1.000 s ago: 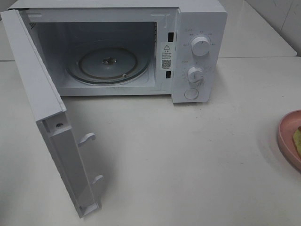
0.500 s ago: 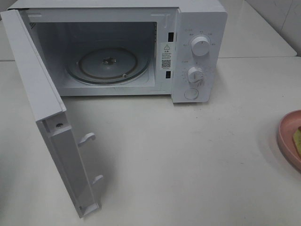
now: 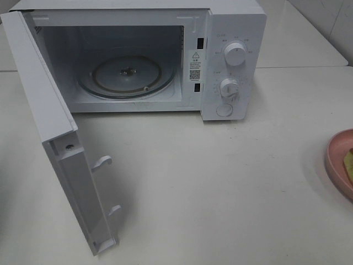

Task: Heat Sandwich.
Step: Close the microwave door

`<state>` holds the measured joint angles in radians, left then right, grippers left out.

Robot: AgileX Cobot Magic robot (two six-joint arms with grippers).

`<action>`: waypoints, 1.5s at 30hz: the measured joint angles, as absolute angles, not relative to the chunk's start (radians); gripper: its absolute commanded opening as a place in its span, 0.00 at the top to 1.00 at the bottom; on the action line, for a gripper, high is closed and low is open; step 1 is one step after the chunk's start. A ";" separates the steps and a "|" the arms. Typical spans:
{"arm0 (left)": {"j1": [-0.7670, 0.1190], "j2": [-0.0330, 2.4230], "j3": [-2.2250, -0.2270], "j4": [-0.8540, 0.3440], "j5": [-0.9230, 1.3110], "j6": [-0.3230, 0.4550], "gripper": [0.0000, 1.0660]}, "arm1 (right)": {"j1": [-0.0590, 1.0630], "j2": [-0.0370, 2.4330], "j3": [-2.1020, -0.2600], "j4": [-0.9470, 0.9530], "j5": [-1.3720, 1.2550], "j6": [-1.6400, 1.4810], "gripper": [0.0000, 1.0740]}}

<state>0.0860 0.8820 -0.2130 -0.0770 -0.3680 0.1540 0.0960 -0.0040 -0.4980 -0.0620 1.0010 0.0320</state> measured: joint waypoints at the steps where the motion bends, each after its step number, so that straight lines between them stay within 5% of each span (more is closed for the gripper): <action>1: 0.086 0.906 -0.213 -0.060 -0.397 0.146 1.00 | 0.096 -0.004 -0.498 -0.062 1.001 0.032 0.29; 17: 0.086 1.269 -0.268 0.346 -0.711 -0.185 1.00 | 0.096 -0.004 -0.498 -0.062 1.001 0.032 0.29; 25: 0.067 1.360 -0.277 0.391 -0.823 -0.201 1.00 | 0.096 -0.004 -0.498 -0.062 1.001 0.032 0.29; 45: -0.347 1.590 -0.435 0.150 -0.868 -0.088 1.00 | 0.096 -0.004 -0.498 -0.062 1.001 0.032 0.29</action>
<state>-0.3470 1.5900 -0.4350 0.1500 -0.8680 -0.0880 0.0960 -0.0040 -0.4980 -0.0620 1.0010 0.0320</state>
